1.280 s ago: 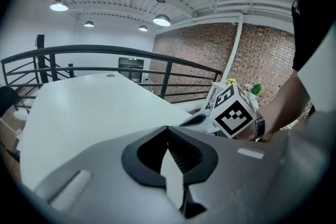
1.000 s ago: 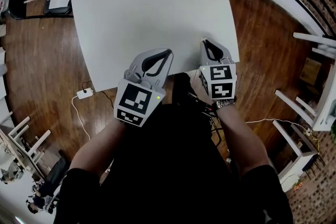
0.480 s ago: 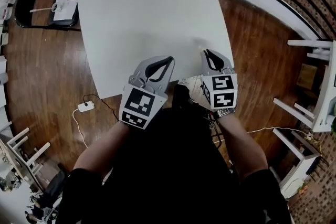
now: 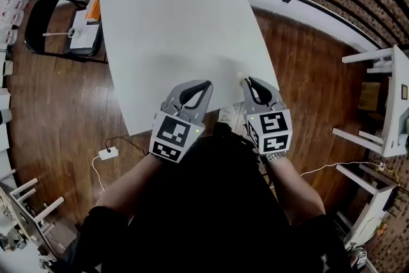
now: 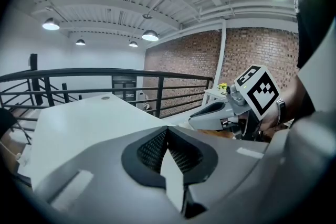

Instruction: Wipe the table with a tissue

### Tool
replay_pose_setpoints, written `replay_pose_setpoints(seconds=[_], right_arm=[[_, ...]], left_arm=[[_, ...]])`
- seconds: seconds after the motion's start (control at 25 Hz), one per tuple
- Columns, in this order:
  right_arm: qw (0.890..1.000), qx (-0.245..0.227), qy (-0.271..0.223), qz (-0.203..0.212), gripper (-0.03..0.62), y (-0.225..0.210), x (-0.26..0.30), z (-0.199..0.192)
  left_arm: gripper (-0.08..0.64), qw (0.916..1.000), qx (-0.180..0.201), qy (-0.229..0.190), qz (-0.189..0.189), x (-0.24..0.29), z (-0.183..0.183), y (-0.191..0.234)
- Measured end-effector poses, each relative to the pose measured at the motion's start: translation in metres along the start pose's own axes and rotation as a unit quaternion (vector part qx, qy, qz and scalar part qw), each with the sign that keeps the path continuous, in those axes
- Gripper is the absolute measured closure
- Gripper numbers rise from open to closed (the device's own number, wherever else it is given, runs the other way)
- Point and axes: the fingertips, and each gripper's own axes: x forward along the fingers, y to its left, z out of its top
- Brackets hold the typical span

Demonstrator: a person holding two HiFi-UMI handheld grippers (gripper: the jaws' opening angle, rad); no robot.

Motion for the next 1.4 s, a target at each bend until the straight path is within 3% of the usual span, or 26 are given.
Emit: replay_pose_setpoints(seconds=[0.56, 1.4], right_arm=[[0.998, -0.012, -0.057, -0.006, 0.583, 0.034, -0.039, 0.044], [0.998, -0.015, -0.062, -0.006, 0.583, 0.038, -0.042, 0.045]], left_arm=[[0.549, 0.9993, 0.014, -0.031, -0.016, -0.013, 0.019, 0.002], [0.548, 0.9992, 0.021, -0.03, -0.02, -0.011, 0.022, 0.0]])
